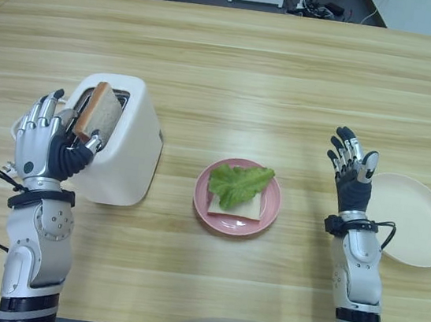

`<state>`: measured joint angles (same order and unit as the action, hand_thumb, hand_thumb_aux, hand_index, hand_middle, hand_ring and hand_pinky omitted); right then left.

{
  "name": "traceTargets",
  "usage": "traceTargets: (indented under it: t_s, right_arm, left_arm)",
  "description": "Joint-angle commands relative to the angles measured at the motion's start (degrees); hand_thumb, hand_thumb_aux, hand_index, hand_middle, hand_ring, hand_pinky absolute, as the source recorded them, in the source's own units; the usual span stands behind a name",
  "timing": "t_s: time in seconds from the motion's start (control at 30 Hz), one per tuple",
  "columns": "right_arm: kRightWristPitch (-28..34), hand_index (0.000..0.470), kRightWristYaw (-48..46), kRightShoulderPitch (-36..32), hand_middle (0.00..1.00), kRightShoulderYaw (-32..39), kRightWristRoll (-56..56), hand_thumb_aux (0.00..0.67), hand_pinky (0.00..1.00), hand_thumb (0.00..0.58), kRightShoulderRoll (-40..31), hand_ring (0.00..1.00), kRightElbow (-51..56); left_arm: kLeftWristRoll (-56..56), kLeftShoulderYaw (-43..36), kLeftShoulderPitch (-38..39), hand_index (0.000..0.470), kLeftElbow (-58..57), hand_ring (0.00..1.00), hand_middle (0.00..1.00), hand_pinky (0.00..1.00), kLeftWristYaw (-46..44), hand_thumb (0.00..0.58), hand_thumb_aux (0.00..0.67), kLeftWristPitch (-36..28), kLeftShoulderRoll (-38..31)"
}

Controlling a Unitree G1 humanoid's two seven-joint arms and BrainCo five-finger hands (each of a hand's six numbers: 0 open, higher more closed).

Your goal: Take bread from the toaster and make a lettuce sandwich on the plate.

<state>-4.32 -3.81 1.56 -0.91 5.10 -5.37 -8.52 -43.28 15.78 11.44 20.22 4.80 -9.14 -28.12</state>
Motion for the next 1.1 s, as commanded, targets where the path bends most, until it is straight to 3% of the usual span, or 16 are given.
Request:
traceTargets:
  t_s: [0.03, 0.17, 0.2, 0.23, 0.47, 0.6, 0.73, 0.83, 0.97, 1.1]
  right_arm:
    - [0.0, 0.0, -0.1, 0.5, 0.0, -0.1, -0.8, 0.0, 0.0, 0.0, 0.0, 0.0, 0.4]
    - [-0.1, 0.0, -0.1, 0.6, 0.0, -0.2, -1.1, 0.0, 0.0, 0.0, 0.2, 0.0, 0.5]
    - [-0.1, 0.0, -0.1, 0.6, 0.0, -0.2, -1.2, 0.0, 0.0, 0.0, 0.2, 0.0, 0.6]
    - [-0.1, 0.0, -0.1, 0.6, 0.0, -0.2, -1.2, 0.0, 0.0, 0.0, 0.3, 0.0, 0.6]
    - [-0.2, 0.0, -0.1, 0.5, 0.0, 0.3, -1.6, 0.0, 0.0, 0.0, 0.6, 0.0, 1.2]
    - [-0.5, 0.0, 0.0, 0.0, 0.0, 0.6, -1.8, 0.0, 0.0, 0.0, 0.8, 0.0, 1.9]
    - [-0.6, 0.0, -0.1, -0.5, 0.0, 0.3, -1.9, 0.0, 0.0, 0.0, 0.9, 0.0, 2.6]
    - [-0.8, 0.0, 0.1, -1.3, 0.0, -0.5, -1.8, 0.0, 0.0, 0.0, 0.7, 0.0, 3.1]
    - [-1.0, 0.0, 0.8, -2.7, 0.0, -3.1, -1.3, 0.0, 0.0, 0.0, -0.4, 0.0, 4.2]
    - [-1.2, 0.0, 0.6, -3.2, 0.0, -4.6, -1.1, 0.0, 0.0, 0.0, -1.0, 0.0, 5.2]
  left_arm:
    - [0.6, -0.2, 0.6, 0.47, -0.3, 0.0, 0.0, 0.0, -0.2, 0.58, 0.67, -0.5, 0.5]
    - [1.3, 0.3, 0.2, 0.47, 1.4, 0.0, 0.0, 0.0, 1.8, 0.58, 0.67, 1.1, 1.5]
    - [1.7, 0.6, -0.1, 0.47, 1.9, 0.35, 0.35, 0.35, 2.5, 0.58, 0.67, 1.5, 1.9]
    - [2.3, 1.2, -0.5, 0.47, 2.3, 1.0, 1.0, 1.0, 3.6, 0.58, 0.67, 1.9, 2.5]
    - [2.9, 7.1, -3.9, 0.47, 5.6, 1.0, 1.0, 1.0, 13.1, 0.58, 0.67, 5.6, 3.3]
    - [6.1, 10.2, -7.2, 0.47, 9.9, 1.0, 1.0, 1.0, 19.3, 0.58, 0.67, 11.0, 4.7]
    - [12.5, 9.0, -10.5, 0.47, 16.7, 1.0, 1.0, 1.0, 20.0, 0.58, 0.67, 16.3, 7.4]
    - [18.9, 2.0, -13.0, 0.47, 18.2, 1.0, 1.0, 1.0, 14.6, 0.58, 0.67, 15.0, 11.0]
    - [41.6, -11.9, -13.2, 0.47, 14.8, 1.0, 1.0, 1.0, 0.7, 0.58, 0.67, 8.3, 18.5]
    - [50.2, -19.1, -12.4, 0.47, 10.4, 1.0, 1.0, 1.0, -7.7, 0.58, 0.67, 3.8, 21.0]
